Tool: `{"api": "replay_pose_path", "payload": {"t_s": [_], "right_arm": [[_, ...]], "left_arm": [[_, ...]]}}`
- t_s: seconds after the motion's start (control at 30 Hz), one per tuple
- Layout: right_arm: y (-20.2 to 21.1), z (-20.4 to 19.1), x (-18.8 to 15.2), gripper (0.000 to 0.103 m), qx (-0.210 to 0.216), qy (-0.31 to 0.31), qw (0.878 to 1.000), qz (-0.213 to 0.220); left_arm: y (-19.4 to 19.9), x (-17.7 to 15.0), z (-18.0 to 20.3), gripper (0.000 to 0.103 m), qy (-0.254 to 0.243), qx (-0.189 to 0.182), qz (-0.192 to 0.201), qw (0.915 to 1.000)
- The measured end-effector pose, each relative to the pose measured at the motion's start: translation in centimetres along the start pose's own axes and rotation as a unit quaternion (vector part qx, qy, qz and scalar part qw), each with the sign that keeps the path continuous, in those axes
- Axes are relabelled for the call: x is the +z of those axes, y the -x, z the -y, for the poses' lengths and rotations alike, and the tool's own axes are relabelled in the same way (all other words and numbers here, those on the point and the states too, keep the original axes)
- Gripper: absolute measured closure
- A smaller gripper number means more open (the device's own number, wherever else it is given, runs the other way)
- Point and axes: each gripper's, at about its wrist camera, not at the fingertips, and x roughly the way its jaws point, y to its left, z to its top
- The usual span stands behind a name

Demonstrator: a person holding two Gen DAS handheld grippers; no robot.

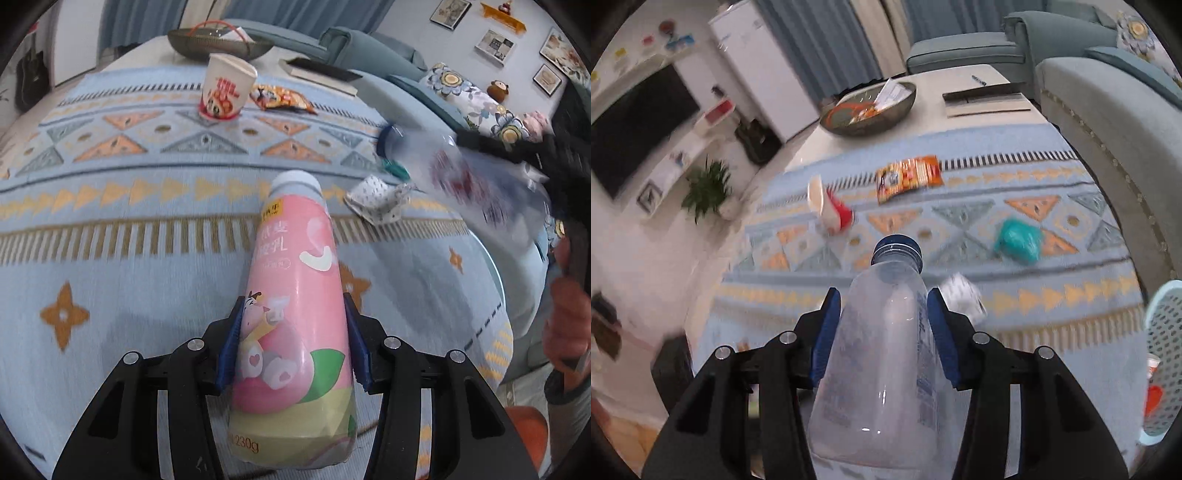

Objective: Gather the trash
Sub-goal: 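Carry the pink yogurt bottle and clear bottle to the basket and release both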

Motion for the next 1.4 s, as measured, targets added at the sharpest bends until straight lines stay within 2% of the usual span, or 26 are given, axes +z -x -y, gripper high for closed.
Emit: {"api": "replay_pose_path", "payload": {"t_s": [0.17,0.27,0.4,0.43,0.5,0.53,0.63,0.73,0.87,0.9,0.97,1.03,1.07,1.13,1.2,1.3,1.4], "right_arm": [[0.2,1.5,-4.6,0.058,-0.038,0.035,0.998,-0.037],[0.6,1.6,-6.4,0.058,-0.048,0.046,0.997,-0.046],[0.5,1.9,-8.3,0.057,-0.06,0.051,0.995,-0.061],[0.6,1.8,-8.8,0.057,-0.066,0.056,0.994,-0.061],[0.4,1.7,-8.9,0.057,-0.074,0.058,0.993,-0.069],[0.2,1.7,-8.9,0.056,-0.076,0.053,0.993,-0.079],[-0.3,1.3,-9.1,0.038,-0.072,0.047,0.992,-0.093],[-0.9,0.0,-9.5,0.038,-0.092,0.072,0.988,-0.099],[-1.6,0.1,-9.7,0.039,-0.138,0.07,0.983,-0.101],[-1.6,0.7,-9.6,0.042,-0.143,0.058,0.983,-0.1],[-1.6,1.5,-9.4,0.058,-0.137,0.044,0.984,-0.103],[-1.5,2.0,-9.3,0.059,-0.146,0.041,0.983,-0.1],[-1.5,2.1,-9.3,0.059,-0.148,0.041,0.983,-0.099],[-1.1,2.3,-9.3,0.059,-0.154,0.039,0.983,-0.093],[-0.4,2.5,-9.2,0.059,-0.158,0.031,0.984,-0.077],[2.0,3.4,-8.7,0.059,-0.139,0.004,0.99,-0.025],[4.1,4.2,-8.6,0.059,-0.126,-0.017,0.992,0.015]], "left_arm": [[-0.1,-0.3,0.7,0.056,-0.011,0.019,-0.008,0.9997],[0.1,-0.7,1.5,0.055,-0.027,0.042,-0.013,0.9987],[-0.2,-0.9,2.1,0.056,-0.032,0.048,-0.018,0.9982],[-0.4,-0.4,2.4,0.054,-0.042,0.049,-0.023,0.9976],[-0.9,0.4,2.9,0.043,-0.053,0.056,-0.033,0.9965],[-1.1,0.8,3.1,0.041,-0.056,0.064,-0.038,0.9956],[-2.0,1.3,3.8,0.041,-0.06,0.079,-0.049,0.9938],[-2.7,1.1,4.5,0.041,-0.072,0.094,-0.055,0.9915],[-2.8,1.2,4.7,0.042,-0.077,0.098,-0.052,0.9909],[-2.8,1.1,4.6,0.043,-0.076,0.098,-0.05,0.991],[-2.7,1.0,4.5,0.051,-0.077,0.102,-0.047,0.9907],[-2.5,1.0,4.4,0.056,-0.075,0.102,-0.045,0.9909],[-2.3,1.0,4.1,0.056,-0.064,0.086,-0.047,0.9932],[-1.8,0.9,3.9,0.056,-0.048,0.067,-0.037,0.9959],[-0.5,0.7,4.2,0.057,-0.037,0.059,0.0,0.9975],[2.0,0.8,6.1,0.057,-0.057,0.034,0.051,0.9965],[3.8,1.5,8.1,0.057,-0.072,0.016,0.079,0.9941]]}}
